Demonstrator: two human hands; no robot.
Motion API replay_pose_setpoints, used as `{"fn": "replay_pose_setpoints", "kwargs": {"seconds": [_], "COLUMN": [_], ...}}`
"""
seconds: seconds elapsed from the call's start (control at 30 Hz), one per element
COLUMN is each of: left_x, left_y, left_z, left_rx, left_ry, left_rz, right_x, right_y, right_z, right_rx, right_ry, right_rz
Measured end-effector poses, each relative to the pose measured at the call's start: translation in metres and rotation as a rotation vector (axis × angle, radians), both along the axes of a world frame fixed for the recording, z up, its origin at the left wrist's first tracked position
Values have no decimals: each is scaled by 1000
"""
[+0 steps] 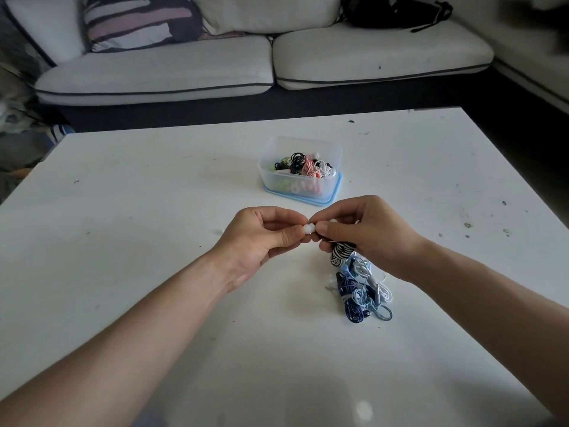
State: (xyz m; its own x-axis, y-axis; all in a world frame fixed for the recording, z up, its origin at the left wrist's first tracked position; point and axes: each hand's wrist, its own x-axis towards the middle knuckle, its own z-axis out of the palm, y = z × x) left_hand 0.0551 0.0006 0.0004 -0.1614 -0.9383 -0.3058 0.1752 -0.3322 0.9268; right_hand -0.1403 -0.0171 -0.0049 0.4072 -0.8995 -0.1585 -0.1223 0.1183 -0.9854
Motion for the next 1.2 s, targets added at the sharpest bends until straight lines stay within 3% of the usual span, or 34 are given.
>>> {"fn": "replay_pose_setpoints", "kwargs": {"seconds": [0.37,0.63,0.97,1.2], "left_x": [-1,-3,-4,-4], "left_y": [1,1,2,3], "left_z": [-2,1,-2,1], "left_rx": [26,-9,9,21], "left_ry": [-2,-18,-69,-10], "left_rz": [10,16,47,20], "right_x": [3,3,5,0], "right_y": [4,5,5,4], "right_z": [6,3,3,2], "right_rx": [-139,-11,-202,-20], "right_ry": [151,64,236,48], "right_rz": [-41,-49,-65,-5]}}
